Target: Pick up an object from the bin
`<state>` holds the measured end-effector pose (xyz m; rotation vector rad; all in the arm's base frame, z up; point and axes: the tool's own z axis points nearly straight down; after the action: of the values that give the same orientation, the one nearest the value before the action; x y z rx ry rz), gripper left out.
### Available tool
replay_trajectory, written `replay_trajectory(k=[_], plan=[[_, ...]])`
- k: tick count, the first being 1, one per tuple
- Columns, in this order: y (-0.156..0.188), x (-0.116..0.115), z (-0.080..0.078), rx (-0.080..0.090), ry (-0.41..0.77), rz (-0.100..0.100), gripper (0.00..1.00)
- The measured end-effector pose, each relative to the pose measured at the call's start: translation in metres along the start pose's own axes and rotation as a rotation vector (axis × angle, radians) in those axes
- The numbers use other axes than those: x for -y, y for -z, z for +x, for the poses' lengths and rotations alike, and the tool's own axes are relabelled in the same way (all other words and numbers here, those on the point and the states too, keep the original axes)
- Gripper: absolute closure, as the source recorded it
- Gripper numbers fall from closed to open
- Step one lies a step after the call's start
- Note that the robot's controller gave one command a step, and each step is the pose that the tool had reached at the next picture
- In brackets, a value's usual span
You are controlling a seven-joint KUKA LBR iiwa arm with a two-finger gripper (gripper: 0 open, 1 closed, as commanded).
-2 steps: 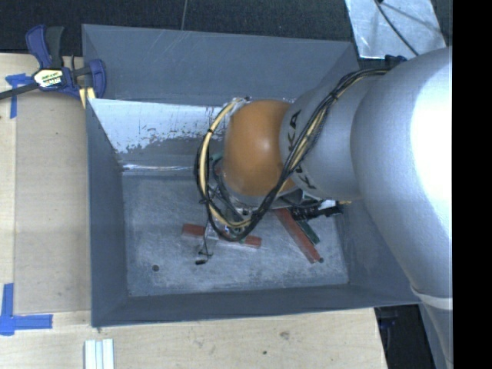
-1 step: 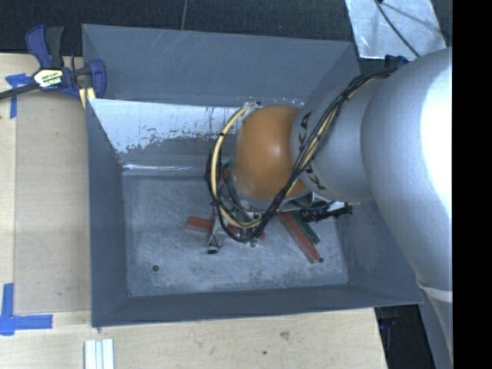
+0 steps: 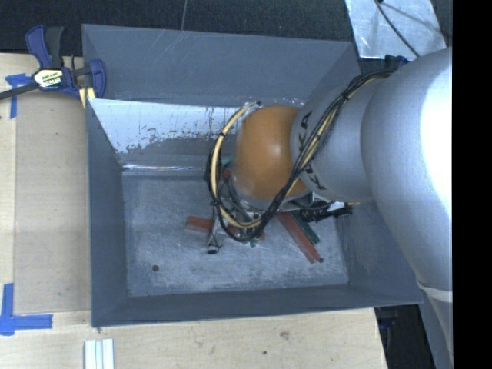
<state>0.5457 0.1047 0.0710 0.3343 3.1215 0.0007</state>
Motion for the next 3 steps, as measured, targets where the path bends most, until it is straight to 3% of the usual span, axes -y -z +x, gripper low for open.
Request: replay_trajectory(k=[3], plan=[[0.023, 0.0006, -0.0011, 0.002, -0.003, -0.001, 1.0]])
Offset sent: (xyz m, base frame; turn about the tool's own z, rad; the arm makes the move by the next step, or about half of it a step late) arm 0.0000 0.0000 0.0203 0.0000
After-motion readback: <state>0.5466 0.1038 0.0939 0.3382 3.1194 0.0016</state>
